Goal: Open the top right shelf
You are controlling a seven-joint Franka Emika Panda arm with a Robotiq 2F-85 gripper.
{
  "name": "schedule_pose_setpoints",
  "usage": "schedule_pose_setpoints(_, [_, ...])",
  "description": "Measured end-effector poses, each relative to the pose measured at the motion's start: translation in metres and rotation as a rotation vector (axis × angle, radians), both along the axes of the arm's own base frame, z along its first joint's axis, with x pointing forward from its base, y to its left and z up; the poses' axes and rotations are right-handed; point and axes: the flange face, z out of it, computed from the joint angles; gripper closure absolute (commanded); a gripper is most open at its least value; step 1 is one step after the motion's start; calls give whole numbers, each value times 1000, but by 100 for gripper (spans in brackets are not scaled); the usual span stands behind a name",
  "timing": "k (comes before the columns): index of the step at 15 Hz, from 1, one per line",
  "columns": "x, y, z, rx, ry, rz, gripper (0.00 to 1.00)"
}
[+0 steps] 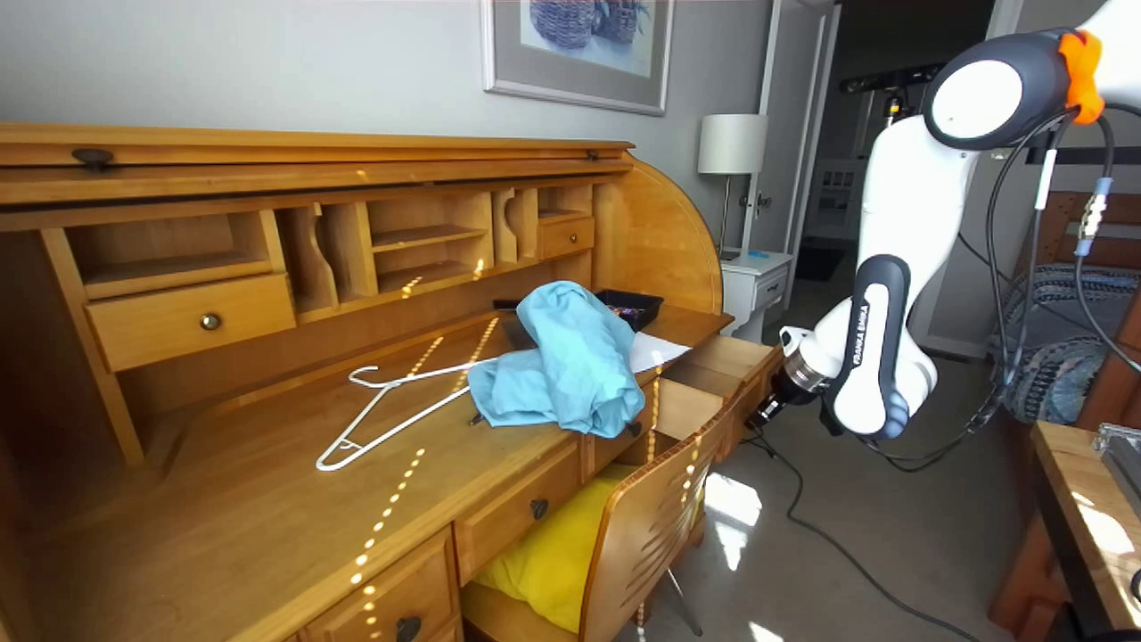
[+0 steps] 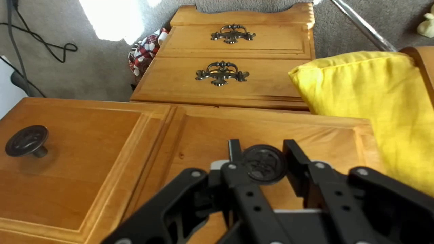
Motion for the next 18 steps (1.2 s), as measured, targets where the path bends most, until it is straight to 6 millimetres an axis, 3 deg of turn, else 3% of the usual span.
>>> schedule_pose_setpoints(2, [-11, 3, -10, 17, 52, -7, 27])
schedule_pose_setpoints(6, [-74, 29, -56, 103, 289, -30, 1])
schedule_pose_setpoints(8, [-92, 35, -68, 142, 397, -56, 0])
schedule_pose_setpoints(10, [-97, 36, -71, 160, 446, -78, 0])
schedule_pose_setpoints(14, [-94, 35, -46, 172, 455, -86, 0])
schedule_pose_setpoints(18, [-106, 38, 4, 198, 457, -87, 0])
